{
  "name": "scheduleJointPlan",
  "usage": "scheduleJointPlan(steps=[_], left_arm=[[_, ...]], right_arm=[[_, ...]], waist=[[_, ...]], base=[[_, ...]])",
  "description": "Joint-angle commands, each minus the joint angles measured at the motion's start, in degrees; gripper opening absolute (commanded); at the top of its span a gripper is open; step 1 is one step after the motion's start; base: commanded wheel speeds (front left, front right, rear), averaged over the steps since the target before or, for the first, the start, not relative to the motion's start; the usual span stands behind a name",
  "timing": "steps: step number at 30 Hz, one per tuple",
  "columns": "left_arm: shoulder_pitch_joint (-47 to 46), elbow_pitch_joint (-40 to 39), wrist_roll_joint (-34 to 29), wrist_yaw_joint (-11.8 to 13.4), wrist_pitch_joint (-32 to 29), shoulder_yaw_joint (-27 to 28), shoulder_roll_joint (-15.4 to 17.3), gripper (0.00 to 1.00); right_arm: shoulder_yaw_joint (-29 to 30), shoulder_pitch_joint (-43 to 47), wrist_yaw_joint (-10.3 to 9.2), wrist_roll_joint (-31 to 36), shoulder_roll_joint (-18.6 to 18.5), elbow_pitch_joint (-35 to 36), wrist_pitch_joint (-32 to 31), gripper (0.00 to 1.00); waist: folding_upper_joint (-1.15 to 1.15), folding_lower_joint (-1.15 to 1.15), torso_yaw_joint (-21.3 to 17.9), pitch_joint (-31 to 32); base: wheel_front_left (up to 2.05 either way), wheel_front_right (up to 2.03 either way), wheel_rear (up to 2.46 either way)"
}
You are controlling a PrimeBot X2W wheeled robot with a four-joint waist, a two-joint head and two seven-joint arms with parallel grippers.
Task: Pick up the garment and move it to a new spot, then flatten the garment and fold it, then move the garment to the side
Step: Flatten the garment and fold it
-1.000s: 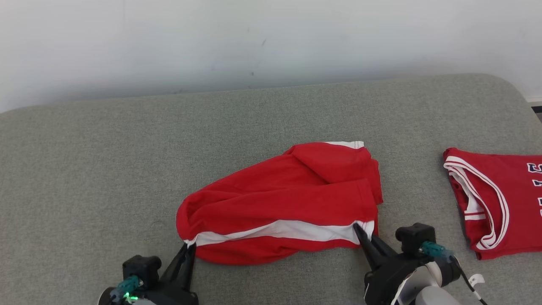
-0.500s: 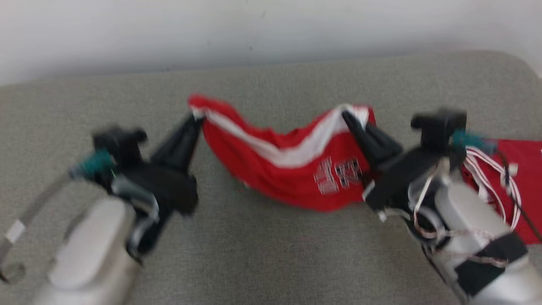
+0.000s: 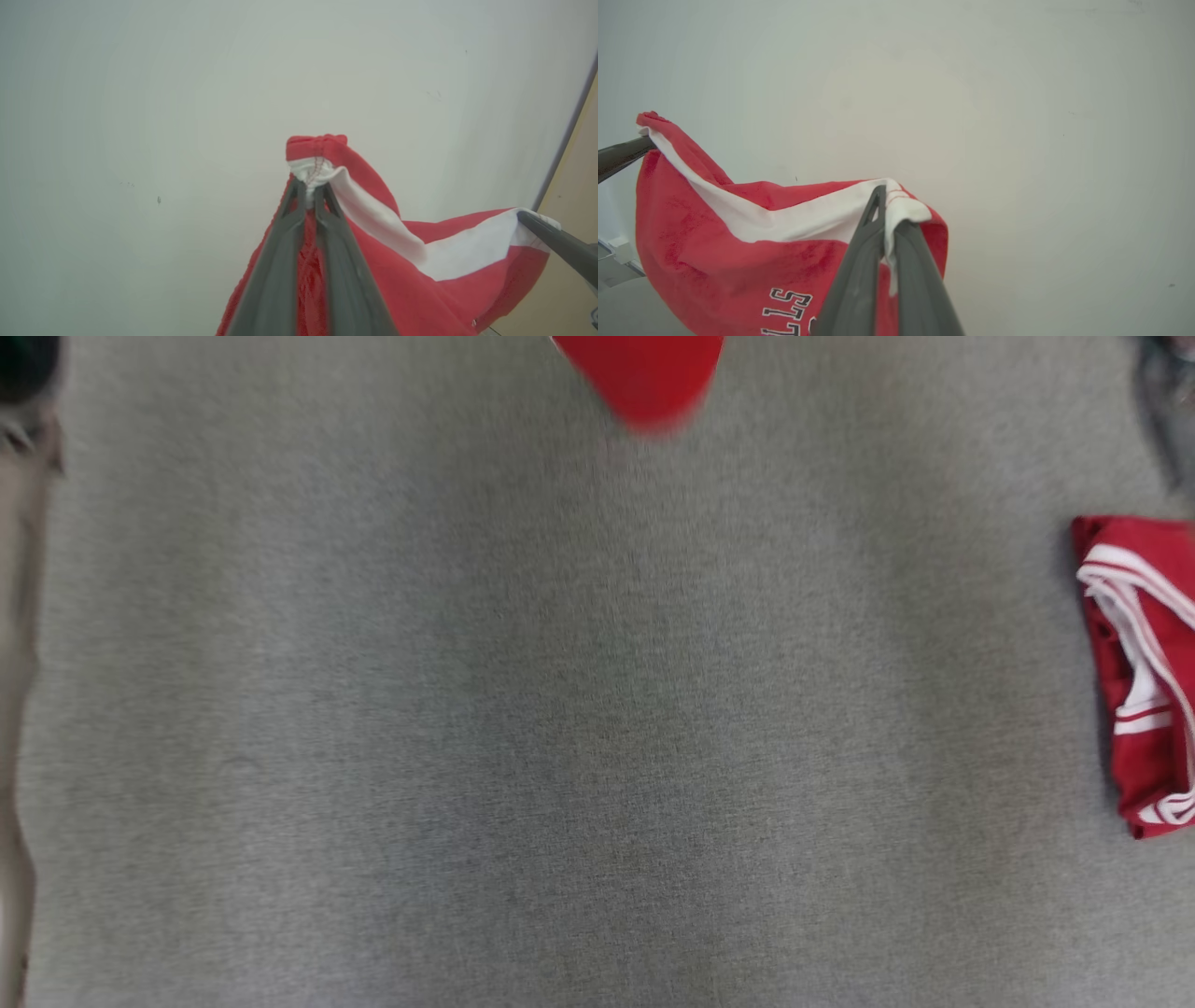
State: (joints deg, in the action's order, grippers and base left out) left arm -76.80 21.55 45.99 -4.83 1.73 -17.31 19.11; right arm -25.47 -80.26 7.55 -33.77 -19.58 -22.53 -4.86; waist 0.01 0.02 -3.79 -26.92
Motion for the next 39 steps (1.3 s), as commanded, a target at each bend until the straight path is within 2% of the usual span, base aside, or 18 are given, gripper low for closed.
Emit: scheduleJointPlan(steps=[1, 5, 9, 14, 18, 23, 28, 32, 35, 39], left_arm=[[-2.5, 0.4, 0.4, 0.4, 1.3, 1.2, -0.5, 0.00], [-8.3, 1.0, -1.6, 1.1, 5.5, 2.5, -0.7, 0.00], [-8.7, 3.5, -2.1, 0.1, 8.8, 2.2, -1.5, 0.00], [-4.6, 6.2, -3.5, -1.3, 11.3, -0.2, -1.9, 0.00], [1.9, 7.9, -2.1, -2.3, 12.8, -1.5, -3.0, 0.00], [13.2, 4.9, -1.0, -2.6, 13.4, -3.1, -3.2, 0.00], [26.9, -1.5, -0.9, -2.6, 13.4, -1.3, -3.5, 0.00], [38.4, -5.5, -0.6, -2.6, 13.4, -1.9, -4.3, 0.00], [46.4, -6.6, -2.3, -2.6, 13.4, -2.6, -4.0, 0.00], [55.6, -6.2, -3.8, -2.6, 13.4, -3.2, -4.1, 0.00]], right_arm=[[1.2, -2.7, -0.13, 1.4, 0.6, -0.9, 1.6, 0.00], [4.7, -10.2, -0.13, 6.4, 1.7, -4.2, 7.5, 0.00], [4.9, -11.6, -0.13, 9.2, 3.4, -8.4, 10.5, 0.00], [1.3, -8.4, -0.13, 8.4, 4.2, -11.7, 11.5, 0.00], [-4.7, -3.3, -0.13, 6.3, 3.5, -12.8, 11.1, 0.00], [-13.0, 3.9, -0.13, 1.7, -0.2, -10.0, 8.7, 0.00], [-16.9, 12.7, -0.13, -6.1, -5.7, -3.4, 3.4, 0.00], [-16.8, 21.9, -0.13, -11.2, -11.3, 2.7, -4.0, 0.00], [-14.5, 30.5, -0.13, -13.9, -15.4, 6.9, -9.5, 0.00], [-8.3, 43.7, -0.13, -17.0, -17.2, 11.6, -15.5, 0.00]], waist=[[-0.01, -0.02, -2.3, -9.3], [-0.01, -0.02, -3.0, -11.5], [-0.01, -0.02, -3.1, -11.7], [-0.01, -0.02, -2.9, -11.1], [-0.01, -0.02, -2.6, -8.8], [-0.01, -0.02, -1.8, -3.5], [-0.01, -0.02, -0.8, 3.0], [-0.01, -0.02, 0.2, 8.5], [-0.01, -0.02, 0.9, 12.4], [-0.01, -0.02, 1.8, 16.5]], base=[[0.00, 0.00, 0.00], [0.00, 0.00, 0.00], [0.00, 0.00, 0.00], [0.00, 0.00, 0.00], [0.00, 0.00, 0.00], [0.00, 0.00, 0.00], [0.00, 0.00, 0.00], [0.00, 0.00, 0.00], [0.00, 0.00, 0.00], [0.00, 0.00, 0.00]])
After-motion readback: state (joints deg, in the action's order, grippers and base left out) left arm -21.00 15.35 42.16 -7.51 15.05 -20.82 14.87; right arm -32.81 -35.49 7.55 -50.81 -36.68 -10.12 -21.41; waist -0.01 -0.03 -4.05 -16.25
